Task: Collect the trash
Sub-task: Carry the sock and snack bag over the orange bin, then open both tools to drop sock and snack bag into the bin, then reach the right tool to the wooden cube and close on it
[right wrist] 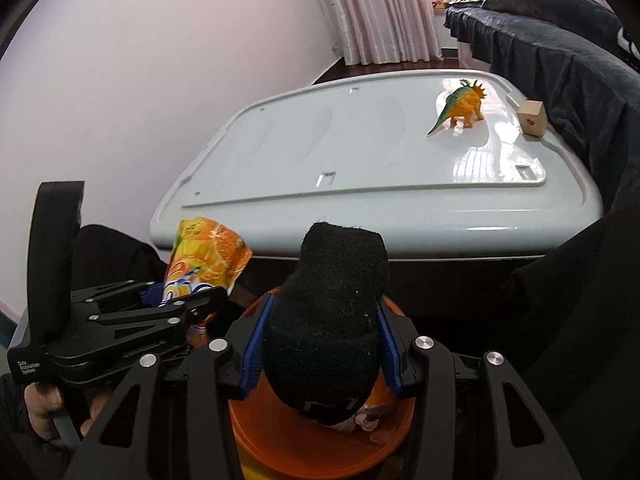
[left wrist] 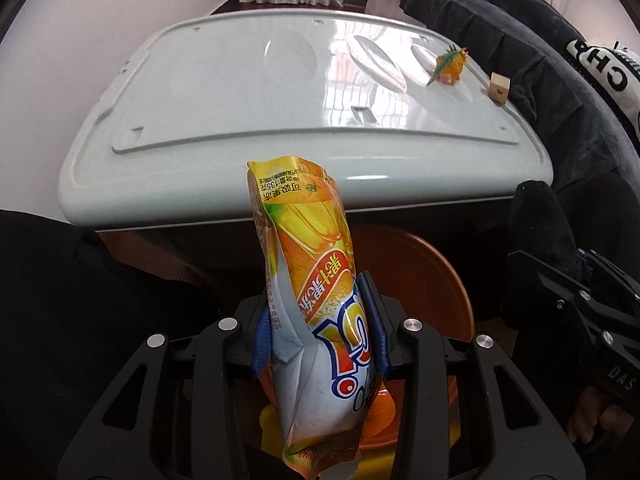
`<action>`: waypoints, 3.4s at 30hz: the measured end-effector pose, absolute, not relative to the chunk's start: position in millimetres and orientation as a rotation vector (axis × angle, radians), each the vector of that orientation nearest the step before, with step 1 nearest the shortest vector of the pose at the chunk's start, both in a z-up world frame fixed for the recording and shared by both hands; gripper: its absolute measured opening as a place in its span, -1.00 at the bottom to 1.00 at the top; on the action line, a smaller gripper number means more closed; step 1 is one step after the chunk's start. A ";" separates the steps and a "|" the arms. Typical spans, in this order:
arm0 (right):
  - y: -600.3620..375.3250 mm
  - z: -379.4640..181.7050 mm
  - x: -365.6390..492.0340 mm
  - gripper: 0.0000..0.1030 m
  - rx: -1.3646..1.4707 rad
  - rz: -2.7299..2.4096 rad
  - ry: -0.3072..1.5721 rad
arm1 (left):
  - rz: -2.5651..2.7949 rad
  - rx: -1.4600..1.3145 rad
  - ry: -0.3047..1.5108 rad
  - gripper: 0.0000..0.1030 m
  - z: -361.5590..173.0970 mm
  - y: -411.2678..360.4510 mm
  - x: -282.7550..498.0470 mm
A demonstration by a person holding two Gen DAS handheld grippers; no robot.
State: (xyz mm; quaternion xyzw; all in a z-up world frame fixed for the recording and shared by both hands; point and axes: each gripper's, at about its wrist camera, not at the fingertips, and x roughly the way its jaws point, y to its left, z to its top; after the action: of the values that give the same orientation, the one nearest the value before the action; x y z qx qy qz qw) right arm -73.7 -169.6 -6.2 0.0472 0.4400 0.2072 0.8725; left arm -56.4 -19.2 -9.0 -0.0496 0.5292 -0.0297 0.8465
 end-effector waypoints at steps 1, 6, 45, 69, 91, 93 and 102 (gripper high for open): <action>-169.1 -6.2 -74.3 -0.09 0.096 0.436 0.921 | -0.065 -0.105 1.120 -0.26 -9.5 -19.2 -55.7; -169.6 -6.8 -74.8 -0.08 0.097 0.433 0.929 | -0.064 -0.112 1.129 -0.26 -9.9 -17.8 -54.7; -166.4 -13.7 -72.4 0.19 0.089 0.444 0.976 | -0.030 -0.091 1.189 0.47 -16.7 -18.1 -52.8; -254.7 56.5 65.3 0.34 0.095 0.174 0.796 | -0.019 -0.122 1.030 0.57 12.5 0.0 -38.8; -298.5 -21.0 223.8 -0.13 0.045 -0.283 1.016 | -0.110 -0.082 1.019 0.57 -12.0 -16.2 -24.1; -299.6 -24.6 223.3 -0.18 0.029 -0.295 1.017 | -0.112 -0.101 1.026 0.57 -13.5 -13.7 -22.3; -304.3 -10.9 202.6 -0.32 0.101 -0.185 0.989 | -0.080 -0.081 0.998 0.57 -9.6 -13.8 -23.7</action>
State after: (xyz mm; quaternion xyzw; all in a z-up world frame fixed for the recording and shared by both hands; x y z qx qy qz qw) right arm 202.6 -304.3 -10.9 0.0482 0.4737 -0.0885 0.8749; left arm -23.7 -13.8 -9.6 -0.0390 0.4781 -0.0383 0.8766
